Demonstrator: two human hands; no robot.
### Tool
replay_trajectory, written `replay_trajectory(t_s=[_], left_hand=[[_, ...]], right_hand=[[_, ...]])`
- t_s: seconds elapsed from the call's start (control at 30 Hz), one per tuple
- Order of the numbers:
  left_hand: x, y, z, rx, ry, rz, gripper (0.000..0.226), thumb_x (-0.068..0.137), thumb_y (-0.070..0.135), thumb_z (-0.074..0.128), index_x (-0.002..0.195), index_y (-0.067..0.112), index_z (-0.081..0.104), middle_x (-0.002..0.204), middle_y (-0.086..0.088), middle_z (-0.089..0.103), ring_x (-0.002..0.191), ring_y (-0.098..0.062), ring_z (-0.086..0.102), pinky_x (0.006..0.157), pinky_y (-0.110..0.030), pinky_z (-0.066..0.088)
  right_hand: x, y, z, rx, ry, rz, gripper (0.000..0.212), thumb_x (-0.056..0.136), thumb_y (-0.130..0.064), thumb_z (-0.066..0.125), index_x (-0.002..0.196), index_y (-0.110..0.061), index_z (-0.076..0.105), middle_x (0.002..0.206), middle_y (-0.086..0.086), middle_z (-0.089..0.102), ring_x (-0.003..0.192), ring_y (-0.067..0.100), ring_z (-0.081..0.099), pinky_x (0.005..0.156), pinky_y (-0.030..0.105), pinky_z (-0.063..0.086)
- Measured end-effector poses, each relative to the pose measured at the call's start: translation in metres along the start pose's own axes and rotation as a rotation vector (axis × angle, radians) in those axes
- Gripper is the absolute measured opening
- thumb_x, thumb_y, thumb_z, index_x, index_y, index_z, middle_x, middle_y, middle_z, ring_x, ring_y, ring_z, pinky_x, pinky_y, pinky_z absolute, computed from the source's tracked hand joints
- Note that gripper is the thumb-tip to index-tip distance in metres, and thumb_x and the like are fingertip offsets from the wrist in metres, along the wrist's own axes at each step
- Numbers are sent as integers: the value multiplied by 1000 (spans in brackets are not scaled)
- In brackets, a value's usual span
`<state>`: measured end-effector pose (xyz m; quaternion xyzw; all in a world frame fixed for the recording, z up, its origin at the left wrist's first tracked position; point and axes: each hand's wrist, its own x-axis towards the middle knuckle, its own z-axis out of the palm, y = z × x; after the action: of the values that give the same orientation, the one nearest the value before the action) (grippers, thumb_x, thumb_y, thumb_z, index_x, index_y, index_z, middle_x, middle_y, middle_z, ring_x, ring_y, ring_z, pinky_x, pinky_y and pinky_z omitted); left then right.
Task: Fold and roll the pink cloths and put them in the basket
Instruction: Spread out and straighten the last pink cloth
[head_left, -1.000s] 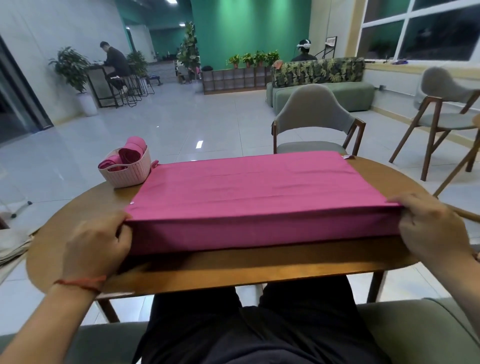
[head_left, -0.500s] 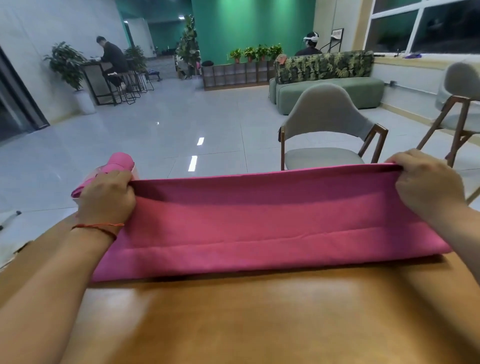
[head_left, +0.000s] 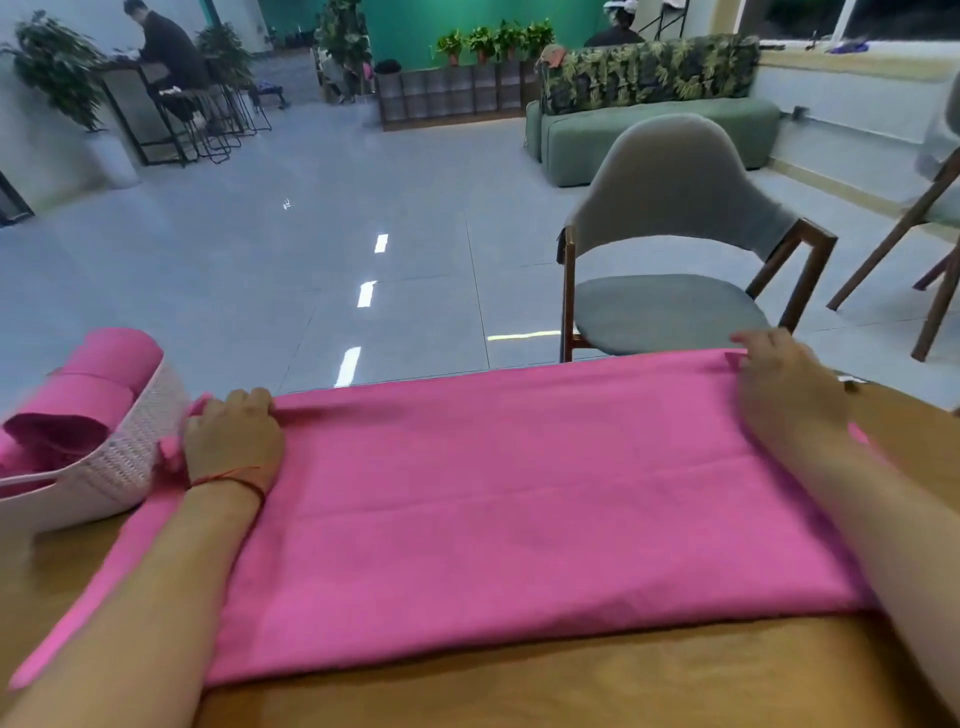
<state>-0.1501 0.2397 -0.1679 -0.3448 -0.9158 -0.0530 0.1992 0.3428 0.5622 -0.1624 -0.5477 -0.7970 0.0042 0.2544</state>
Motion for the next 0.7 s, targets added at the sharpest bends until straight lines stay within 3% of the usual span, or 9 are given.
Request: replay_trajectory(t_s=[0.17,0.53,0.7], left_hand=[[6,-10,22,-133,-17,-149,16,86,12,59,98,19,68,103,-19,67,100,-46,61,86,-57,51],[9,-16,40,-158,-35,-144,15,90,17,57,100,19,68,108,-19,65,106,-46,54,89,-58,48],[10,-10,34,-183,-75,-164,15,93,18,54,103,18,66,115,-20,62,112,-44,52,96,-57,44]], right_hand=[[8,31,29,2,-11,169,41,96,-22,57,137,-24,53,130,21,58,118,48,54,99,63,49],[16,32,39,4,-57,194,62,99,-20,50,156,-39,34,137,26,51,125,50,47,103,65,43],[16,28,36,-35,-76,197,55,101,-23,47,154,-37,39,142,22,50,128,45,46,105,63,42]])
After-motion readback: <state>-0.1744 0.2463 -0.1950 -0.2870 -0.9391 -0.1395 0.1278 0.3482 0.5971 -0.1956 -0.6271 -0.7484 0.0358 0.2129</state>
